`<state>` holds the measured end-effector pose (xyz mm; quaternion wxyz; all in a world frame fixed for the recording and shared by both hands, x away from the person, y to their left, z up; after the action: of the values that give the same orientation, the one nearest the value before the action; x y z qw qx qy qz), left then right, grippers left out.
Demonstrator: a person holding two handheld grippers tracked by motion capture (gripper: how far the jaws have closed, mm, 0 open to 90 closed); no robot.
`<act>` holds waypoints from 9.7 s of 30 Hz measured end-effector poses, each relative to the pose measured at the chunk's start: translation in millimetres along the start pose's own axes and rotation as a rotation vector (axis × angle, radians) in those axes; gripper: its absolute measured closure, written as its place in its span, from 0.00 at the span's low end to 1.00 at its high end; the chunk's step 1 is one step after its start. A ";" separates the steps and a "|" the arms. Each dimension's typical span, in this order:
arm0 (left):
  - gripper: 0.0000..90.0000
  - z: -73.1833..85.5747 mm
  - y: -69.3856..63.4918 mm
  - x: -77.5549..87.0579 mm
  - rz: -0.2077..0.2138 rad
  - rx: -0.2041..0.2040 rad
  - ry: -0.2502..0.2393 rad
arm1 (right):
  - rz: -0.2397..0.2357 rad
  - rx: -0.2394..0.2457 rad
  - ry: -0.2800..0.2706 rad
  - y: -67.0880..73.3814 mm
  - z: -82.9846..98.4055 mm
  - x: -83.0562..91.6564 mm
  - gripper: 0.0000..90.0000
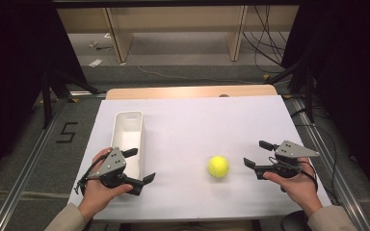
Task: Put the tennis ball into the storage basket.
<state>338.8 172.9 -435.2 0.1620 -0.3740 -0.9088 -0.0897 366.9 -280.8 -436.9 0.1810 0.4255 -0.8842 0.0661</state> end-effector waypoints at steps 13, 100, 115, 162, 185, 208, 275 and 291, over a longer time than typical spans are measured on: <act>0.00 -0.8 -1.3 1.4 0.000 -0.006 -0.004 | -0.036 0.007 0.015 5.6 -1.5 -7.0 0.16; 0.00 -3.4 -3.5 2.3 0.013 -0.010 -0.023 | -0.231 0.063 0.383 31.3 16.3 -108.2 0.28; 0.00 -3.5 -3.4 2.4 0.015 -0.008 -0.026 | -0.245 0.099 0.383 32.2 13.2 -106.5 0.30; 0.00 -4.2 -3.2 2.9 0.011 -0.012 -0.029 | -0.183 0.046 0.150 20.9 -17.2 -91.3 0.30; 0.00 -4.5 -3.4 2.8 0.010 -0.019 -0.028 | -0.166 0.037 0.094 16.2 -29.8 -93.3 0.30; 0.00 -4.6 -4.7 2.5 0.014 -0.023 -0.030 | -0.163 0.033 0.065 16.2 -40.2 -102.0 0.30; 0.00 -4.5 -5.2 2.7 0.015 -0.017 -0.027 | -0.213 0.054 0.019 32.6 -70.3 -142.0 0.30; 0.00 -4.6 -4.7 2.8 0.012 -0.022 -0.027 | -0.225 0.057 0.008 37.8 -78.4 -153.0 0.30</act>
<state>334.6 170.1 -430.1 0.1461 -0.3823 -0.9076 -0.0937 445.9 -124.4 -420.5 0.1788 0.5268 -0.8279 0.0723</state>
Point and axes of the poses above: each handheld gripper's, and its own axes: x roughly backward along the jaws, z roughly out of its underside, y roughly to its left, the point moved 2 cm from there along -x, roughly forward along the jaws, and after that the axes turned 7 degrees about -z, right-handed, at the moved point
